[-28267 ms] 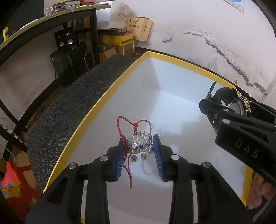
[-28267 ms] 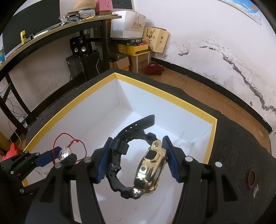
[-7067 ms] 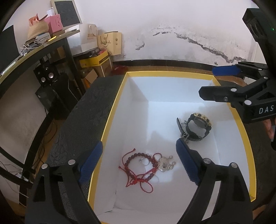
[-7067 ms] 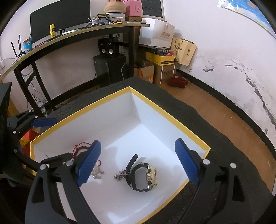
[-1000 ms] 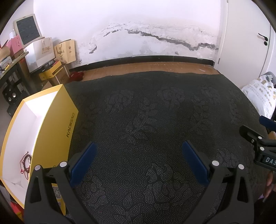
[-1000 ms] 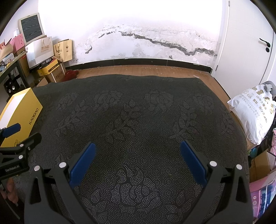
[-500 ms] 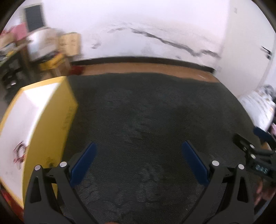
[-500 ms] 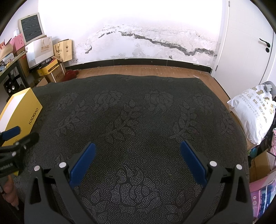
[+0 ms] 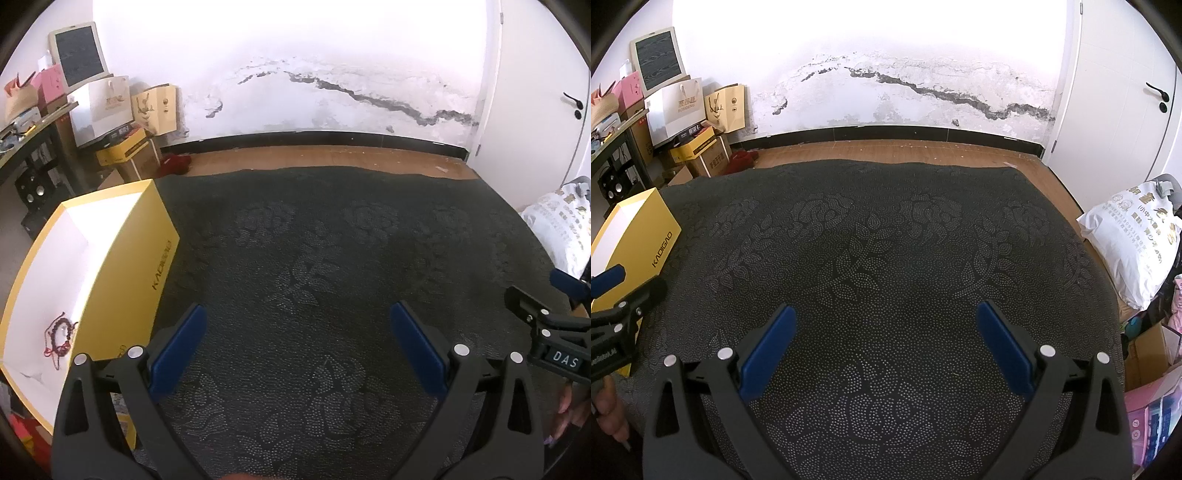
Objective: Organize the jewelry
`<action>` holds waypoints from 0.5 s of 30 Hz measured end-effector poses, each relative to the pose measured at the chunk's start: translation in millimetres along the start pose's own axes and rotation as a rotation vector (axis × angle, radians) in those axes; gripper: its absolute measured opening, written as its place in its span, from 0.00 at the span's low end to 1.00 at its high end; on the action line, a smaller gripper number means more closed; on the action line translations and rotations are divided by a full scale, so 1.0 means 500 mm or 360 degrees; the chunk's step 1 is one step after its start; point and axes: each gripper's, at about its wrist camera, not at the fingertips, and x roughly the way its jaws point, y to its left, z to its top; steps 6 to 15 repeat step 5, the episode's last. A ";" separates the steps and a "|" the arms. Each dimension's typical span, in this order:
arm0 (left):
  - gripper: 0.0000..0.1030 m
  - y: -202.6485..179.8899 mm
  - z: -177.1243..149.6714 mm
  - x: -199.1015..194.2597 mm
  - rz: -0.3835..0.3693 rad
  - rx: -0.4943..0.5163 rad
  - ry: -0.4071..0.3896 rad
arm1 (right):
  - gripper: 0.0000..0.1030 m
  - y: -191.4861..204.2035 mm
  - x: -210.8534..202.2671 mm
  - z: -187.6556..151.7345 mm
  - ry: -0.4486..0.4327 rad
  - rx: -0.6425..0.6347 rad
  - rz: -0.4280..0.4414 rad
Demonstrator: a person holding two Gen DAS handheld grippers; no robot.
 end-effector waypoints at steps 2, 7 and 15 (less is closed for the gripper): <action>0.94 -0.001 0.001 -0.001 0.0003 0.0008 -0.0007 | 0.92 0.000 0.000 0.000 0.0001 -0.0002 -0.0002; 0.94 -0.002 -0.001 -0.001 -0.0009 0.0017 -0.0009 | 0.92 -0.001 0.001 0.001 0.0002 -0.0006 -0.0001; 0.94 -0.002 -0.001 -0.001 -0.0009 0.0017 -0.0009 | 0.92 -0.001 0.001 0.001 0.0002 -0.0006 -0.0001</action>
